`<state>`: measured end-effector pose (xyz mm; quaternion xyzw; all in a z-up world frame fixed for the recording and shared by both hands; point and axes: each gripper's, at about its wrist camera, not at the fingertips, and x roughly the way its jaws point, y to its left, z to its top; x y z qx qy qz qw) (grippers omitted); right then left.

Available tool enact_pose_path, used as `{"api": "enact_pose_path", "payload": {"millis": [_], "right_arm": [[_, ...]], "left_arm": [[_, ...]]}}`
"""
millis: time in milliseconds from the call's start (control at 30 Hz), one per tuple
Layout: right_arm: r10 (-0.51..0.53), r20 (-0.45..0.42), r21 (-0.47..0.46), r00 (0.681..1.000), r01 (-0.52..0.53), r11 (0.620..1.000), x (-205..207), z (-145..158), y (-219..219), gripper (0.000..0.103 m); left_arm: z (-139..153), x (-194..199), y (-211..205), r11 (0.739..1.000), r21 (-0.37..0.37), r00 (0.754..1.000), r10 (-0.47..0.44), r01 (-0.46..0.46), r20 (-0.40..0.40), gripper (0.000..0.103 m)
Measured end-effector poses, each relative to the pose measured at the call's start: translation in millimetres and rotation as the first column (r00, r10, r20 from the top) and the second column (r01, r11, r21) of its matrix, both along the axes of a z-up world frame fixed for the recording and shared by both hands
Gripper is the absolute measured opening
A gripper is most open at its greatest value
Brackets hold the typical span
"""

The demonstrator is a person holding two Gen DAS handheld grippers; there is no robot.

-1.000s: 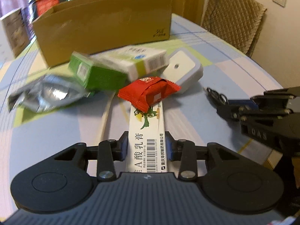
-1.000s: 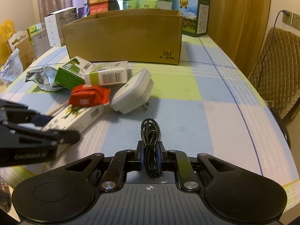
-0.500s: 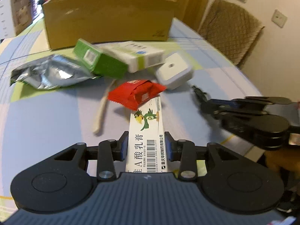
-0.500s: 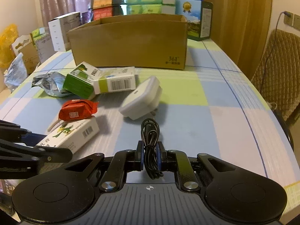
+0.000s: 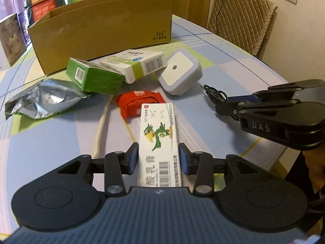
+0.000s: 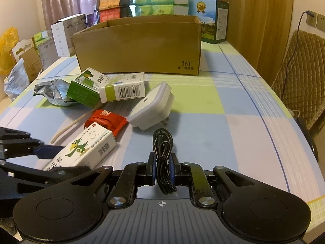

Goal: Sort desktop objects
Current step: 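Lift the cream box in the left tool and the cable in the right tool over the cardboard box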

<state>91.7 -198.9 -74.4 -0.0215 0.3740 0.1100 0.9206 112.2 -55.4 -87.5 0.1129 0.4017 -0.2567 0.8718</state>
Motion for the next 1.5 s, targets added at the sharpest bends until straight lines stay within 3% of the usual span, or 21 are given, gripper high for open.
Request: {"api": "enact_pose_path", "payload": {"millis": [200,800,1500], "right_arm": [[-0.004,0.004,0.007,1.0,0.004,1.0,0,0,-3,0.01],[-0.015,0.112,0.023,0.994,0.013,1.0,-8,27,-2,0.01],[-0.025,0.128,0.034,0.992,0.021,0.999,-3,57,-14,0.01]], "left_arm": [[0,4,-1,1.0,-0.001,1.0,0.023,-0.023,-0.007,0.033],[48,3,1,0.996,-0.051,0.995,0.077,-0.073,0.067,0.033],[75,15,-1,0.99,-0.084,0.989,0.123,-0.116,0.084,0.033]]}}
